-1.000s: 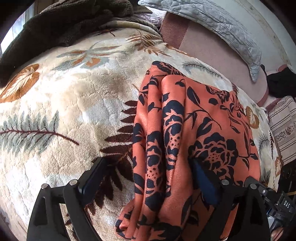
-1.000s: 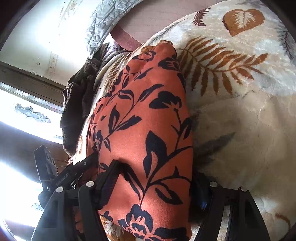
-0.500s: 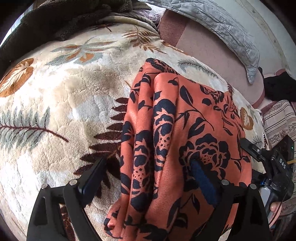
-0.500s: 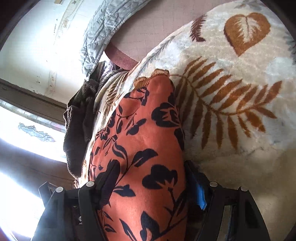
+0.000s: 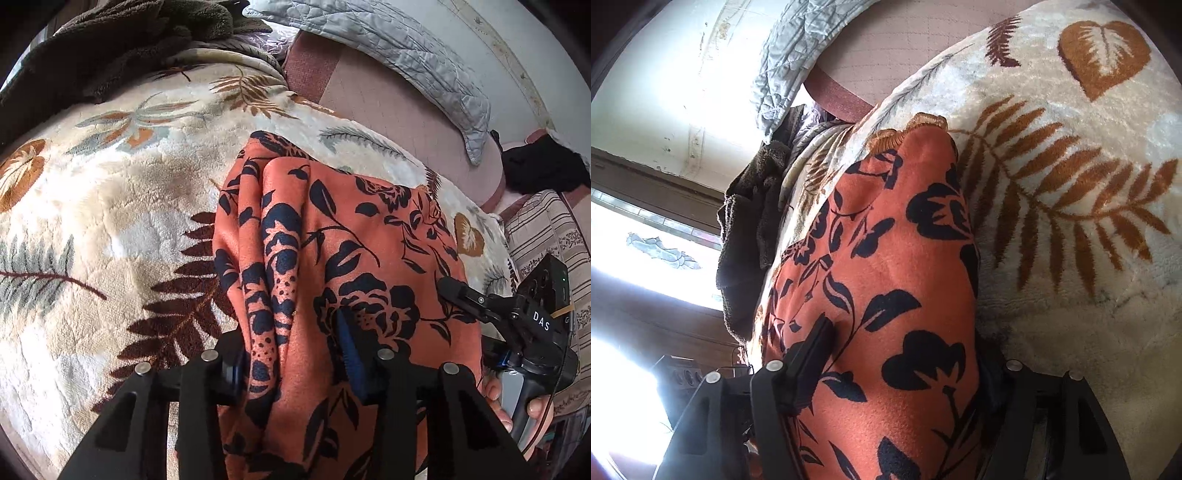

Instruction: Fold small clothes

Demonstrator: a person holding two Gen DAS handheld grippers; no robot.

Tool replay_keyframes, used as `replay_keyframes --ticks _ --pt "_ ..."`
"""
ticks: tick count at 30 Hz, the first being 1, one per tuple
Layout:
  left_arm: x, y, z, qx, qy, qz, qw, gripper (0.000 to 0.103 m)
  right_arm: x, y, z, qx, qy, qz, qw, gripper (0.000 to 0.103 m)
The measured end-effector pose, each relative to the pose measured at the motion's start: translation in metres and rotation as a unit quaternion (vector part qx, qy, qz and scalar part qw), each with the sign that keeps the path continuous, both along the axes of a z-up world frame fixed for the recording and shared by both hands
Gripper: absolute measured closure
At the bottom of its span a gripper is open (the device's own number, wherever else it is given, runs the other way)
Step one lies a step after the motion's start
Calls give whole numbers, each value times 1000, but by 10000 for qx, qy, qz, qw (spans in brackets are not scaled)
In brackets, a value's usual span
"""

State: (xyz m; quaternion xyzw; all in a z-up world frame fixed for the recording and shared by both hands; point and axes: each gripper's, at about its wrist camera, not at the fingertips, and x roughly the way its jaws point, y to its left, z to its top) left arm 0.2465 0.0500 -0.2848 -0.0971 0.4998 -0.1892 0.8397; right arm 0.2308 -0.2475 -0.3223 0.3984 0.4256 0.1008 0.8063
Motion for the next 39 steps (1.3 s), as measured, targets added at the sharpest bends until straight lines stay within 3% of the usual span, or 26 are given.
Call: replay_keyframes --ticks 1,3,5,7,9,12,13,19,27,39 --pt "1 -1 -1 6 42 22 10000 55 -1 0 -1 53 56 23 10000 26" --pt "4 -2 -7 18 245 37 9997 26 -5 -1 -2 105 111 67 9999 26" --pt "7 -3 -17 38 445 34 9990 19 -10 -2 -5 189 161 93 9996 25" --pt "4 -4 -13 24 298 55 9995 25 -14 -2 -8 265 151 107 9995 24" --pt "-3 -10 -3 217 -31 -13 9998 47 -16 1 -9 168 63 119 9998 24" --pt "-10 -16 8 522 -425 -9 9977 72 -18 9 -1 -260 -99 149 9995 35" --pt "-9 -14 12 481 -470 21 9977 74 -19 11 2 -369 -162 138 9991 39" --pt "-21 -16 29 478 -770 47 9959 76 -31 12 19 -595 -522 80 9968 53" --pt "-49 -38 55 462 -1167 -176 9919 76 -55 8 39 -878 -806 101 9928 55" --pt "-87 -77 79 483 -1381 -553 9877 76 -106 -22 75 -1188 -1236 -92 9851 57"
